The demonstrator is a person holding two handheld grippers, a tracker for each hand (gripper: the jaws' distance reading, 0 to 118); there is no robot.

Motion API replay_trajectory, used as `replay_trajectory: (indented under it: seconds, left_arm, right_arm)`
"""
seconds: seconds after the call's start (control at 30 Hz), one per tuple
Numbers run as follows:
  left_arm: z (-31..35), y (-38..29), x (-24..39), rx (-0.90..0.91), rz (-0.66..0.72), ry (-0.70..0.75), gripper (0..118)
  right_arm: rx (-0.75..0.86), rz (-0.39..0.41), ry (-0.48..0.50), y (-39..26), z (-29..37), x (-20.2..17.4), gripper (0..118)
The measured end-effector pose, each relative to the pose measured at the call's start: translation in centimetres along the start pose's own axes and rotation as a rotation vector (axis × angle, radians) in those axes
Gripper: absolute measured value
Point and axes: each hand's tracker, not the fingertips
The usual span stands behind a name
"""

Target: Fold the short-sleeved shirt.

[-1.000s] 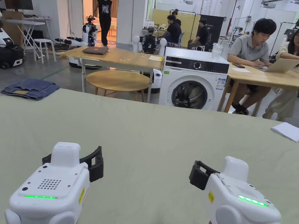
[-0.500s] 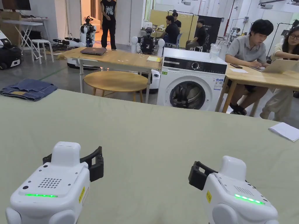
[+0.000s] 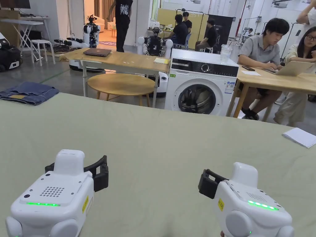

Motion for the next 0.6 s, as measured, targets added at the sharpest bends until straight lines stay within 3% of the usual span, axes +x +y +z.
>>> replay_trajectory:
  seconds: [0.3,0.43,0.6]
  left_arm:
    - [-0.2,0.0,-0.1,0.001,-0.003,0.005,71]
    - [-0.3,0.0,-0.1,0.003,-0.007,0.014,71]
    - [-0.5,-0.2,0.0,0.006,-0.016,0.023,71]
  right_arm:
    - [0.013,-0.034,0.06,-0.5,-0.3,0.7,95]
    - [0.086,0.044,-0.038,-0.8,-0.1,0.2,95]
    - [0.139,0.128,-0.069,-1.2,-0.4,-0.3,95]
